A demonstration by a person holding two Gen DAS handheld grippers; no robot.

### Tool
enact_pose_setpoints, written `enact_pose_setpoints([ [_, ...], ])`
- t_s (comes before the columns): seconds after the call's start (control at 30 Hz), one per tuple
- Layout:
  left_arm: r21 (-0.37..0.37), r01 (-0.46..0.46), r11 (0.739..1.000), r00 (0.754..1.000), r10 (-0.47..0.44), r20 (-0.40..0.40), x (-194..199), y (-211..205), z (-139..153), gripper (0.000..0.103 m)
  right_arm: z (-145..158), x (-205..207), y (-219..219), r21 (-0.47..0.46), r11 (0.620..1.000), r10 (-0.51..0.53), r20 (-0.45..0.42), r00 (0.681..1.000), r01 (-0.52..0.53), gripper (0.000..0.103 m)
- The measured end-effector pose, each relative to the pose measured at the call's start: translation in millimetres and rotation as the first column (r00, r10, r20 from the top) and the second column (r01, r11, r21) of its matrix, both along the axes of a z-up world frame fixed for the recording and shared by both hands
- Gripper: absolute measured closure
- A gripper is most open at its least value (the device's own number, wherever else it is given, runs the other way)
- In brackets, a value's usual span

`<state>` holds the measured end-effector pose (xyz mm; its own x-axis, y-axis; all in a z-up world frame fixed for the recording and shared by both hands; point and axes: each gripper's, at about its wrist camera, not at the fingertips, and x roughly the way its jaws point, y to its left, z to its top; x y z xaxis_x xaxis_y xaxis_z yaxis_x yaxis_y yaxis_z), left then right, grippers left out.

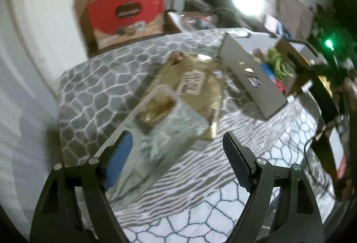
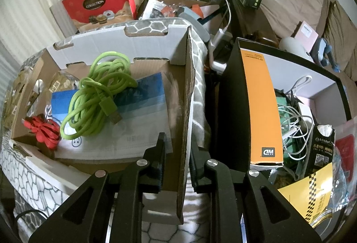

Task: Organize objects
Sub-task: 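Move the left gripper to the clear bamboo-print phone case, then close the left gripper on the phone case and lift it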

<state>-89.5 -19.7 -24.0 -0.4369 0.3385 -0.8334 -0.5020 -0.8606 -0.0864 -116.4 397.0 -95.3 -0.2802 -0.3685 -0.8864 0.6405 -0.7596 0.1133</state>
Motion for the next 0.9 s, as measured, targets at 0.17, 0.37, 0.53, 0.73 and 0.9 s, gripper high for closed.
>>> enact_pose_setpoints([
  [0.17, -0.068, 0.085, 0.994, 0.996, -0.087, -0.024, -3.6, 24.2, -4.5, 0.022, 0.2, 0.2, -0.1, -0.001, 1.0, 0.0, 0.001, 1.0, 0.0, 0.084],
  [0.37, -0.165, 0.121, 0.979, 0.993, -0.121, 0.006, -13.5, 37.0, -25.4, 0.029, 0.1, 0.2, -0.4, -0.001, 1.0, 0.002, 0.0, 1.0, -0.002, 0.084],
  [0.53, -0.163, 0.121, 0.979, 0.992, -0.122, 0.004, -11.5, 31.9, -25.5, 0.044, 0.3, 0.5, -0.9, -0.002, 1.0, 0.002, 0.0, 1.0, -0.002, 0.084],
  [0.73, -0.113, 0.087, 0.99, 0.996, -0.089, -0.019, -10.3, 23.4, -13.2, 0.054, 0.3, 0.0, -0.6, -0.003, 1.0, 0.003, 0.002, 1.0, -0.003, 0.084],
  [0.9, -0.005, 0.055, 0.998, 0.998, -0.055, -0.012, -9.9, 7.4, 3.2, 0.058, 0.2, 0.3, -0.8, -0.002, 1.0, 0.004, -0.001, 1.0, -0.004, 0.084],
])
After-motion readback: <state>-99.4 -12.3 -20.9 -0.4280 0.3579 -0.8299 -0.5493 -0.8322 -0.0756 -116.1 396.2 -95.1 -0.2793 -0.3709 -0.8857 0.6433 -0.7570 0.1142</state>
